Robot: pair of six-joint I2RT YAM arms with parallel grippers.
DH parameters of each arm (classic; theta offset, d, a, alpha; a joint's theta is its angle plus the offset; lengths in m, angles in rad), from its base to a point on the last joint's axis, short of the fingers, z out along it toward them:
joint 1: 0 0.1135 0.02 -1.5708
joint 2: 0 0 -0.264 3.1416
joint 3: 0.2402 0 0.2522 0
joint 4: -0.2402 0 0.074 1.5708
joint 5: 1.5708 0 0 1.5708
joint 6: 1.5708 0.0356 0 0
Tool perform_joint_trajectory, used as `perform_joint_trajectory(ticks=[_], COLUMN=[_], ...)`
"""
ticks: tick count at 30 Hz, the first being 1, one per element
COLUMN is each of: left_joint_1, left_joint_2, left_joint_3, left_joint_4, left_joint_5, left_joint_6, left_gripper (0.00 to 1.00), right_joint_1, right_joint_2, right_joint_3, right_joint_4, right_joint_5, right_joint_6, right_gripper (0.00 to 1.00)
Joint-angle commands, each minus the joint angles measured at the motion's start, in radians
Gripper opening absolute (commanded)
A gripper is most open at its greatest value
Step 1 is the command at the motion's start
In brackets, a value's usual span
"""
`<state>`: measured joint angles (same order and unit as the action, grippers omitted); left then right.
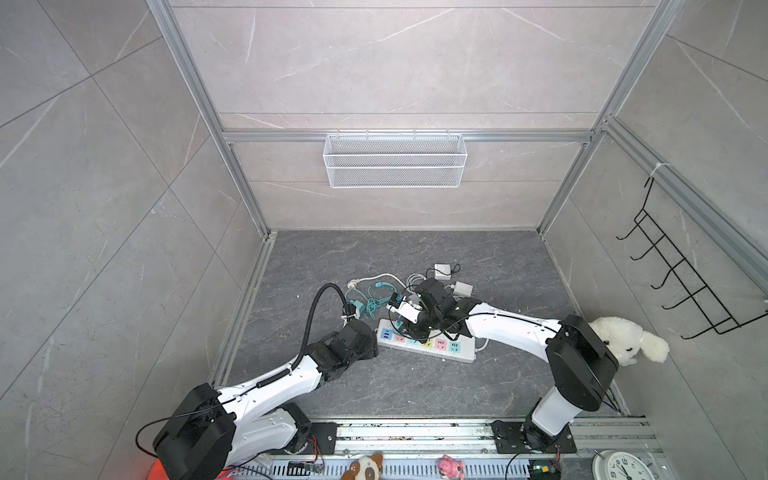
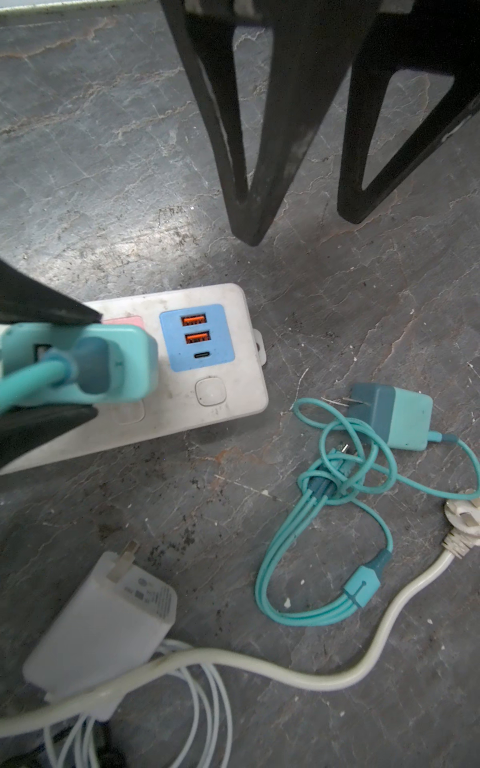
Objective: Insert the plug
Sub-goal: 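Lower the teal charger toward a pink socket on the power strip with the right gripper, then press the teal charger's prongs down into the pink socket with the right gripper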
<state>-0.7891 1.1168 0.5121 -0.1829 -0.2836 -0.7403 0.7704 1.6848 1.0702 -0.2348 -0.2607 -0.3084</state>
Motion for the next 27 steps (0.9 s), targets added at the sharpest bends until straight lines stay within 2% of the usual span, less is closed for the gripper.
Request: perform_joint_trajectory(ticks=[1, 17, 27], left_joint_1=[0.007, 0.006, 0.006], left_joint_2=[-0.026, -0.129, -0.097], left_joint_3=[0.024, 0.000, -0.006], left_joint_4=[0.000, -0.052, -0.028], left_joint_5=[-0.025, -0.093, -0.079], left_joint_6=[0.024, 0.018, 0.015], left_gripper=[0.73, 0.73, 0.73], right_joint_1=[0.007, 0.012, 0.012], right_joint_2=[0.003, 0.013, 0.022], right_joint_3=[-0.032, 0.002, 0.056], right_joint_4=[-0.099, -0.175, -0.209], right_joint_5=[0.027, 0.042, 0.057], right_joint_6=[-0.016, -0.108, -0.180], right_gripper=[0.12, 0.10, 0.09])
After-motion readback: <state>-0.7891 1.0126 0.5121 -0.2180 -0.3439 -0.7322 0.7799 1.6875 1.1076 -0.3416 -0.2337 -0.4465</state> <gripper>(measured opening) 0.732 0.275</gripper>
